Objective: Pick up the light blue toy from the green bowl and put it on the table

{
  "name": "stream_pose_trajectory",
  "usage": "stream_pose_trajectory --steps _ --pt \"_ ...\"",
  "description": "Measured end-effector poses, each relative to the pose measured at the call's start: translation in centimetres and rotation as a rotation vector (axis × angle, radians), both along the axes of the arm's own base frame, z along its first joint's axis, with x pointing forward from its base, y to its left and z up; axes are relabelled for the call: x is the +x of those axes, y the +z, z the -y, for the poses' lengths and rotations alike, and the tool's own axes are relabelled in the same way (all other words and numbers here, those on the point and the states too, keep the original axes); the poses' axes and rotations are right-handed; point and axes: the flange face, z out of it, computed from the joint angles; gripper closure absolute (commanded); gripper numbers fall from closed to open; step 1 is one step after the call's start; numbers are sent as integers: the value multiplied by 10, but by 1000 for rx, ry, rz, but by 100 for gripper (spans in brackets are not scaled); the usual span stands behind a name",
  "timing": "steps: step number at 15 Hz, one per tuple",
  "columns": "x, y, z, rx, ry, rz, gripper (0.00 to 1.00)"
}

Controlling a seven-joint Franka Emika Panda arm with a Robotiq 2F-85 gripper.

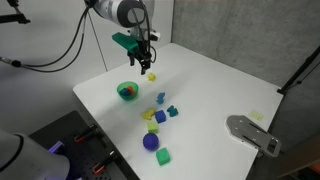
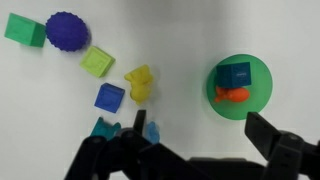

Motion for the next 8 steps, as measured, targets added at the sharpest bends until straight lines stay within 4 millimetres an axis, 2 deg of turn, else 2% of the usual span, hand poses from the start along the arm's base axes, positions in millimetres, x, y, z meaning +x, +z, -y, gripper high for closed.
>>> stream_pose_trajectory --steps 4,8 --pt "-30 33 -15 -144 -1 -1 0" --pt "-60 56 -14 -213 -13 4 0"
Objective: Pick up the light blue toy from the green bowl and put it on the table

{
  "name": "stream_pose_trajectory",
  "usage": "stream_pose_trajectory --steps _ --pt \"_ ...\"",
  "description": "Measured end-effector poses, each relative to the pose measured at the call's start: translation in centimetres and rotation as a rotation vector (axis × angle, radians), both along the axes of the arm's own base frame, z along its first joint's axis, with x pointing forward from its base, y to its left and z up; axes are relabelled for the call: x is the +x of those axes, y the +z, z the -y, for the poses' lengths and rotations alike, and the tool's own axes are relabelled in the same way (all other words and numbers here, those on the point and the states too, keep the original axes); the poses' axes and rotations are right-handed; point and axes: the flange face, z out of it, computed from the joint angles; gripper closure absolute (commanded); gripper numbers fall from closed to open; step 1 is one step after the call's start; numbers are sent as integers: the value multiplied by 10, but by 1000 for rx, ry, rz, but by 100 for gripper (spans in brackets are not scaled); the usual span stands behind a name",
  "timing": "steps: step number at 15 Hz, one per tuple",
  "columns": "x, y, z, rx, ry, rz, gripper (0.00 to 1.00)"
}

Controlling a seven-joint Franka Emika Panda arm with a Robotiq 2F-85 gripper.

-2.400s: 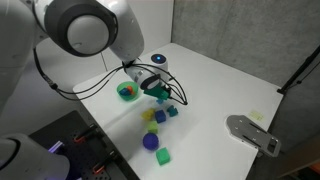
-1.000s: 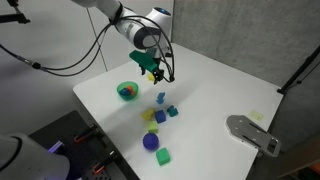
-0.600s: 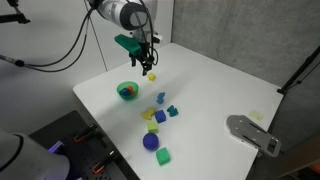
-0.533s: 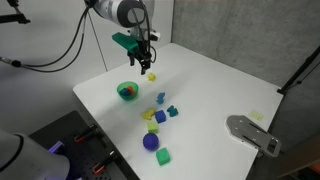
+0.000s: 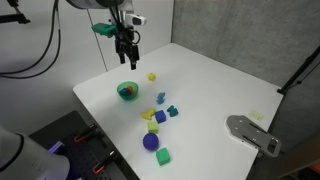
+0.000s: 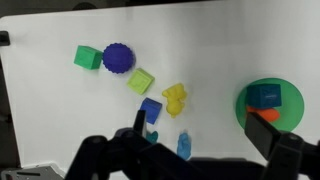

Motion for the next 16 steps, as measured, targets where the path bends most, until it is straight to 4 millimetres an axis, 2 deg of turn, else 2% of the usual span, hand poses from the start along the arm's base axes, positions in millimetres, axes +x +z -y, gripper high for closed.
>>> stream_pose_trajectory --steps 3,6,12,16 --pt "-21 9 7 -5 -5 16 0" --pt "-39 17 24 8 20 34 0" --pt "-61 31 75 159 146 95 0" --pt "-70 35 89 213 191 109 0"
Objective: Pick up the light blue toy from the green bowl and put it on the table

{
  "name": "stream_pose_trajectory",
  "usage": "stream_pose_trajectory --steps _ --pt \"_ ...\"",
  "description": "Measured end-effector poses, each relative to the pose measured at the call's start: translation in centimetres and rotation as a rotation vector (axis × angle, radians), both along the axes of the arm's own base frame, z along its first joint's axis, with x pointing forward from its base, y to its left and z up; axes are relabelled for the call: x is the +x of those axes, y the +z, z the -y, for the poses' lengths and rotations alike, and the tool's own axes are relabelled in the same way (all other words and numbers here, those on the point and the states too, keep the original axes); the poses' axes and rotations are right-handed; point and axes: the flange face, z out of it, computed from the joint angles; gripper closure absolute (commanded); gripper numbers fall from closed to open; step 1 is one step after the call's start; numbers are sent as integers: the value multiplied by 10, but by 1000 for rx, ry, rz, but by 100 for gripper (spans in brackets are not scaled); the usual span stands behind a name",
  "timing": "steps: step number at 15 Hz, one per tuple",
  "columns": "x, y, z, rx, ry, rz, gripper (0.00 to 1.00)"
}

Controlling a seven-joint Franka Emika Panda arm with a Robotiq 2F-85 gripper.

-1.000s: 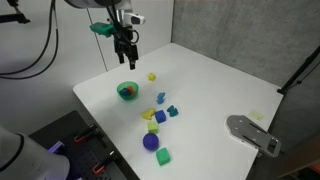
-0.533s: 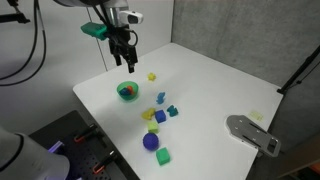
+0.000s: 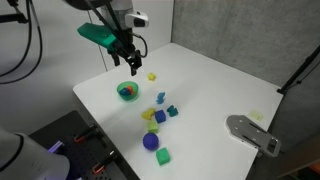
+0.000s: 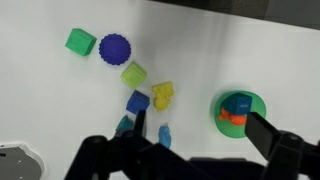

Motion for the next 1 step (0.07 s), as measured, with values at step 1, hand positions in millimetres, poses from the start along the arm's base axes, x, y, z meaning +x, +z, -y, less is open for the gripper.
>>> stream_pose_trajectory --steps 1 --pt "-1 1 1 2 4 3 0"
